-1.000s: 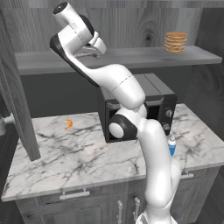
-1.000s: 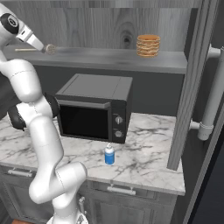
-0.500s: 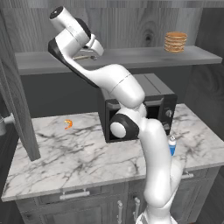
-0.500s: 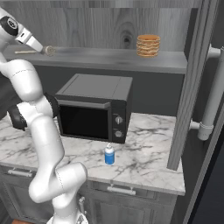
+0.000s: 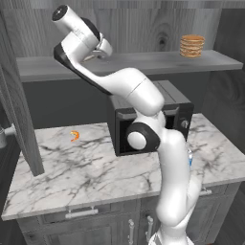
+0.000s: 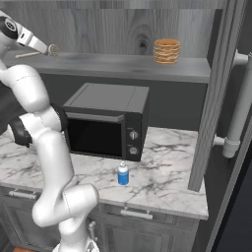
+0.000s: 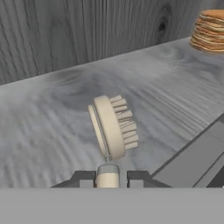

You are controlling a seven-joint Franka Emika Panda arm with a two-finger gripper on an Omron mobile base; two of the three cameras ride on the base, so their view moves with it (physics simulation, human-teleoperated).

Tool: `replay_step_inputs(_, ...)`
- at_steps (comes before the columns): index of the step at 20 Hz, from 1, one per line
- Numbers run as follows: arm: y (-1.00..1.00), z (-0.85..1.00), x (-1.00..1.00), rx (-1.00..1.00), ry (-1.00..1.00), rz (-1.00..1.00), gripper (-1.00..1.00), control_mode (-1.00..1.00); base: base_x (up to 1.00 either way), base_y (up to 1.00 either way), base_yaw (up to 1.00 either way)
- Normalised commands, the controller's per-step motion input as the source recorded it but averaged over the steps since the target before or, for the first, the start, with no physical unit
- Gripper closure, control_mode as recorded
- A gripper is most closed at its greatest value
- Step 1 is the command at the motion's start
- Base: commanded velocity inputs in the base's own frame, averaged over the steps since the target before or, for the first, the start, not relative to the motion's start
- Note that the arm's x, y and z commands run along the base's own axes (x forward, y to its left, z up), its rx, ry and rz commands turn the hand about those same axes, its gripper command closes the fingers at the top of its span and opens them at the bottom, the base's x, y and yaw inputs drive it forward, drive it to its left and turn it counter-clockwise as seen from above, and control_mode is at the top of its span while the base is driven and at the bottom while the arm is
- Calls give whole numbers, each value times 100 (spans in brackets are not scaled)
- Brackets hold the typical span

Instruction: Pick the dish brush and soap dispenser from the cabinet and place them on the counter.

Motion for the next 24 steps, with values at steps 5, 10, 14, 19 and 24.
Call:
replay_step_inputs(5,-27,-4,-38,-2,-15,16,100,-100,0,0,0)
replay_step_inputs(10,-38,-1,-42,-3,-13,16,100,-100,0,0,0)
replay_step_inputs(14,-48,0,-44,-4,-12,15,100,-100,0,0,0)
replay_step_inputs(19,-49,0,-50,-4,-12,13,100,-100,0,0,0)
replay_step_inputs(24,-45,0,-50,-3,-10,11,100,-100,0,0,0)
